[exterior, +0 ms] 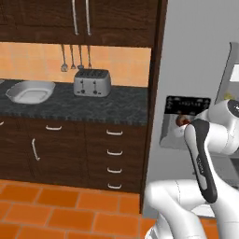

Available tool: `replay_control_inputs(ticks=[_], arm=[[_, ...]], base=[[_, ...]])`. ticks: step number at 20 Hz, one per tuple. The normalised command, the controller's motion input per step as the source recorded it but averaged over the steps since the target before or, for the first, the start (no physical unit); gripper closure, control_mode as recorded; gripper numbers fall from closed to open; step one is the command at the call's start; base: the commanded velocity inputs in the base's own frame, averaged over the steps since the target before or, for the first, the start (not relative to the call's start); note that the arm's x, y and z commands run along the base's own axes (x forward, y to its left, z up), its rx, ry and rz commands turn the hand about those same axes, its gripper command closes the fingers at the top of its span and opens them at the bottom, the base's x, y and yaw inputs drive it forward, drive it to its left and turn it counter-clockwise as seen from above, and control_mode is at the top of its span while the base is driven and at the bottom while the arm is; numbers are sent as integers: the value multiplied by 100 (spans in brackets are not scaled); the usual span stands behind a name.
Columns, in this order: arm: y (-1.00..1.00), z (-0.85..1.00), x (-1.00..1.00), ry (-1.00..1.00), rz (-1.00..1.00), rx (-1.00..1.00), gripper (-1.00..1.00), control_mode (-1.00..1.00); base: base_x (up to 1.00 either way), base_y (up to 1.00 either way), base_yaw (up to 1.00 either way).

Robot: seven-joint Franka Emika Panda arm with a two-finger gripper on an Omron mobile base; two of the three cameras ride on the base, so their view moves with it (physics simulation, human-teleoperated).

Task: Place one potato and one chicken drumstick in each tupperware on the nearby counter, to pack two identical lunches.

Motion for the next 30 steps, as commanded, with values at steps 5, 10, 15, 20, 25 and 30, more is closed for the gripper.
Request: replay_control_inputs(ticks=[5,10,15,20,25,30], arm=[[0,0,0,0,0,0,100,100],[0,0,0,0,0,0,100,100],[0,0,0,0,0,0,100,100],[0,0,0,0,0,0,100,100],[0,0,0,0,0,0,100,100],[0,0,0,0,0,0,100,100]], base=[[92,100,19],[99,100,1],[100,100,-16],[98,100,-24],[80,100,-28],[58,100,-37]])
